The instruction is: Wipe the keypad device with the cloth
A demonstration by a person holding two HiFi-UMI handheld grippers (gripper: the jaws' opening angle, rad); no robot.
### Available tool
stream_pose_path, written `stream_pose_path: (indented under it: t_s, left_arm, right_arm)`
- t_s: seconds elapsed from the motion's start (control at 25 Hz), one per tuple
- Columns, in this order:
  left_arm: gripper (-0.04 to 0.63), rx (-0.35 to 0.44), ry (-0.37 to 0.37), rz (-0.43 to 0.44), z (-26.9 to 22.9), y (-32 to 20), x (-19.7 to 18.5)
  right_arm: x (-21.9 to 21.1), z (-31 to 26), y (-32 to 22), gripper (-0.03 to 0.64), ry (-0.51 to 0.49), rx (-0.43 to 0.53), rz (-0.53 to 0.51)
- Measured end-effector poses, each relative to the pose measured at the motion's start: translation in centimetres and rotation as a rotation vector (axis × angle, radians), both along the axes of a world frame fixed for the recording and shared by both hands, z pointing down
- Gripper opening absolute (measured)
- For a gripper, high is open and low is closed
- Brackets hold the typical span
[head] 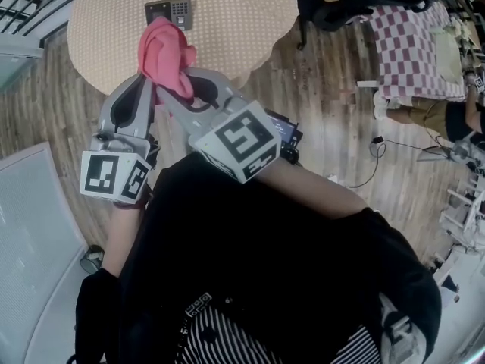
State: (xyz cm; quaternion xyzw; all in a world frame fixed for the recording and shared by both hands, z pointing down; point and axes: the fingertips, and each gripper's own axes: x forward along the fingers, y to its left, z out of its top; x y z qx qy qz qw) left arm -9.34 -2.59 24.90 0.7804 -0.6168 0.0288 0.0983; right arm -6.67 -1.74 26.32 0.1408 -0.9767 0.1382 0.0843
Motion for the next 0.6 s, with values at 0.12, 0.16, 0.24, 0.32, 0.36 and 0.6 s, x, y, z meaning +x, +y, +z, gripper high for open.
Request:
stream_pose_path:
  t_s: [0.12,0.16,0.24,0.32,0.36,0.6]
  left_arm:
    - [0.002,-0.026,-0.008,-0.008,0.1,-1.5,0.4]
    - [0.002,-0.035,-0.009,-0.008,0.3,-1.9,0.5]
    - [0.002,-0.050,-0.011,-0.006,1.0,-2.4,0.8]
    - [0.002,-0.062,-0.015,-0.007,1.6,-2.9,1.0]
    - [0.002,-0.066,-0.015,-0.010,1.9,-3.2,1.1]
    - [0.002,-0.071,-0.007,0.019,1.8,-4.5,0.8]
  right_arm:
    - [0.3,0.1,-1.5,0.083,-0.009,-0.025,-0.003]
    - [0.4,0.2,-1.8,0.083,-0.012,-0.034,-0.004]
    - [0.7,0.6,-2.3,0.083,-0.016,-0.052,-0.006]
    - [0.9,1.3,-2.8,0.083,-0.019,-0.064,-0.002]
    - [1.0,1.7,-3.1,0.083,-0.020,-0.067,0.001]
    - [0.6,1.4,-4.3,0.083,-0.016,-0.064,0.014]
